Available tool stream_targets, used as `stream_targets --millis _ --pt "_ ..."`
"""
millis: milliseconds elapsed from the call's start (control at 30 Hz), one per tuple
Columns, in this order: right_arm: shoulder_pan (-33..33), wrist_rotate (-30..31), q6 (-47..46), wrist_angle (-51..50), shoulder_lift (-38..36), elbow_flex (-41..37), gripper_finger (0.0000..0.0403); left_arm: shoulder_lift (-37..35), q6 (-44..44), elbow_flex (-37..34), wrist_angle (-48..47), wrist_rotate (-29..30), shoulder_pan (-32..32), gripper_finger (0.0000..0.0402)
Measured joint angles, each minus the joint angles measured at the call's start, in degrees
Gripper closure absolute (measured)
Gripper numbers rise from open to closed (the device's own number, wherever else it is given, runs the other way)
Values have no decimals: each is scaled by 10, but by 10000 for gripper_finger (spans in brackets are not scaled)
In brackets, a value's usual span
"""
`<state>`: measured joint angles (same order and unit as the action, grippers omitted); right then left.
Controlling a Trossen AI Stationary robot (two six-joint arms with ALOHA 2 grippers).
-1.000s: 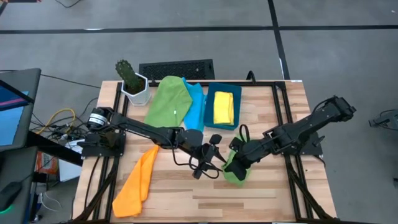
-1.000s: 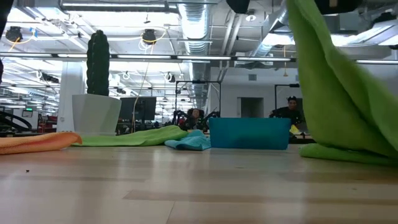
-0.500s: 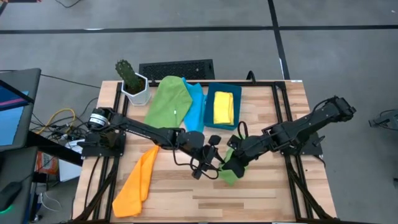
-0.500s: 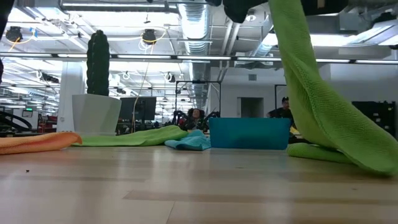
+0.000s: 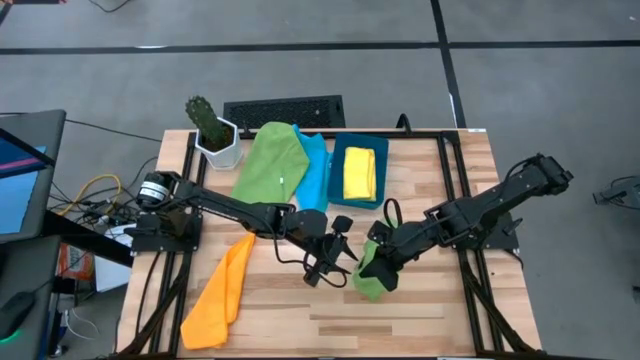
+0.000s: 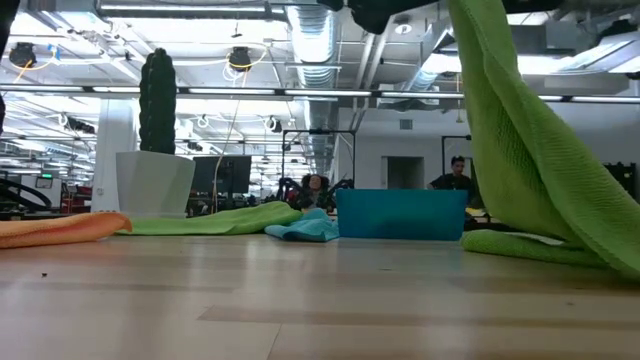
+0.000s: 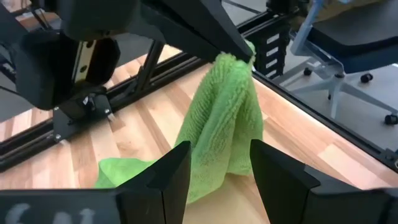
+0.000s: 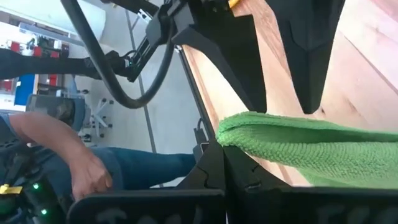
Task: Fold microfiber towels
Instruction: Fold the right green towel
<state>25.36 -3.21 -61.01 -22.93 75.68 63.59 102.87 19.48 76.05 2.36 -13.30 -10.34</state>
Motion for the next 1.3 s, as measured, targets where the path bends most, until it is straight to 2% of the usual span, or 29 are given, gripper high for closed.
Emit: stream_targets --millis 633,800,1100,1167,1300 --pt "-6 3 11 22 1 0 394 3 0 0 53 -15 -7 250" --pt "-12 3 12 24 1 0 394 3 -1 0 53 -16 -8 288" --pt "-13 5 17 23 1 0 383 3 -11 0 57 -7 -7 395" --pt "-15 6 17 8 1 0 369 3 -31 0 56 20 -6 396" --pt "-10 10 0 -86 -12 0 341 -14 -75 0 24 92 -2 399"
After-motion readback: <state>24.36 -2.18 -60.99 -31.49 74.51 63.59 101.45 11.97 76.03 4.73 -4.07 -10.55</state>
